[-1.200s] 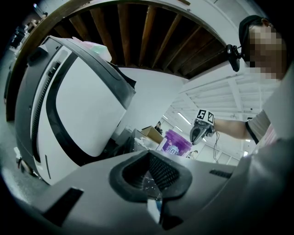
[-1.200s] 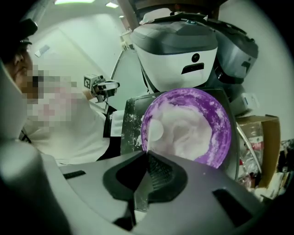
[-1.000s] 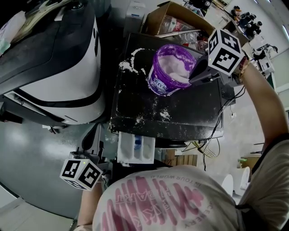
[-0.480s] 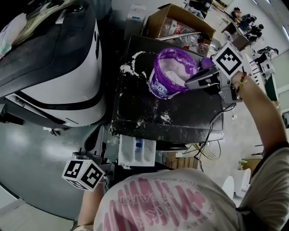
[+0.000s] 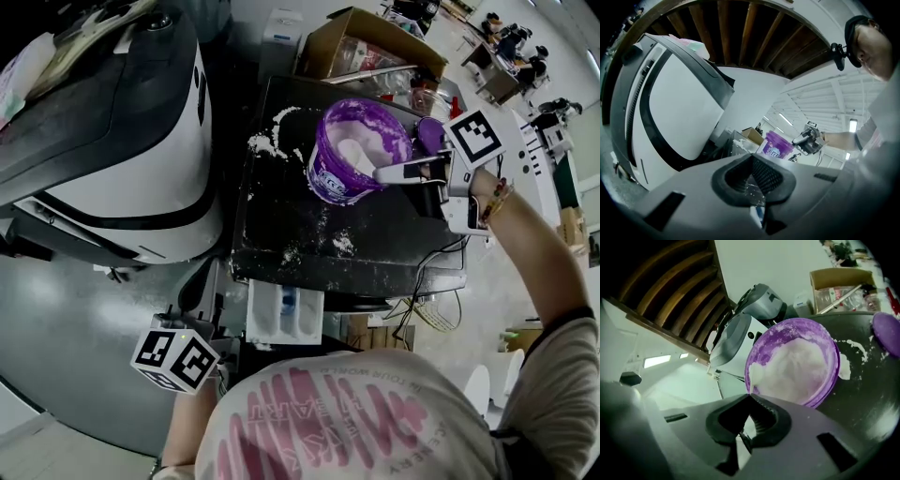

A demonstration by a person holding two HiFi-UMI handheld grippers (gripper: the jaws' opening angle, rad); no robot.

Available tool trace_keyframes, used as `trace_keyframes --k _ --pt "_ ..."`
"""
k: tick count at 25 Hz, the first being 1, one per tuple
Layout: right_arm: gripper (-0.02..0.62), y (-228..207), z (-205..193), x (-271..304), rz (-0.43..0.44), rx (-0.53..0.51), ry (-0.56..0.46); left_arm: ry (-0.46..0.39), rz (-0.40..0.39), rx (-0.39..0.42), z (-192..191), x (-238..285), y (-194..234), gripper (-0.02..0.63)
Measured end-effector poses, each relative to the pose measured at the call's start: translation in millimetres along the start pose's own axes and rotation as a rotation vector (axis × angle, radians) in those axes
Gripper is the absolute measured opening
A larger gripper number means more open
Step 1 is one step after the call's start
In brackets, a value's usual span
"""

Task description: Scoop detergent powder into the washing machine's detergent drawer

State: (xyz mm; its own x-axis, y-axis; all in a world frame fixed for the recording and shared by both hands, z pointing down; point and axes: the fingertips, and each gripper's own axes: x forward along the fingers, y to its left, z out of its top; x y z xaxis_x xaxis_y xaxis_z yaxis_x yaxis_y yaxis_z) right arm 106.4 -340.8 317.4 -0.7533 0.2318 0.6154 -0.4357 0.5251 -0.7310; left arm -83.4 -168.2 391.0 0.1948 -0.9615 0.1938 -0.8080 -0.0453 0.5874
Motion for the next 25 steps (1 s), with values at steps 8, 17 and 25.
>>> trace_keyframes --k 8,17,25 --pt "0.003 5 9 -2 0.135 0.181 -0.251 0.013 0.008 0.017 -2 -3 -7 0.003" --pt "0.002 6 14 -11 0.265 0.259 -0.429 0.018 -0.002 0.045 3 -4 -25 0.003" --pt "0.002 8 15 -19 0.358 0.265 -0.541 0.023 -0.038 0.05 -6 0 -51 0.003"
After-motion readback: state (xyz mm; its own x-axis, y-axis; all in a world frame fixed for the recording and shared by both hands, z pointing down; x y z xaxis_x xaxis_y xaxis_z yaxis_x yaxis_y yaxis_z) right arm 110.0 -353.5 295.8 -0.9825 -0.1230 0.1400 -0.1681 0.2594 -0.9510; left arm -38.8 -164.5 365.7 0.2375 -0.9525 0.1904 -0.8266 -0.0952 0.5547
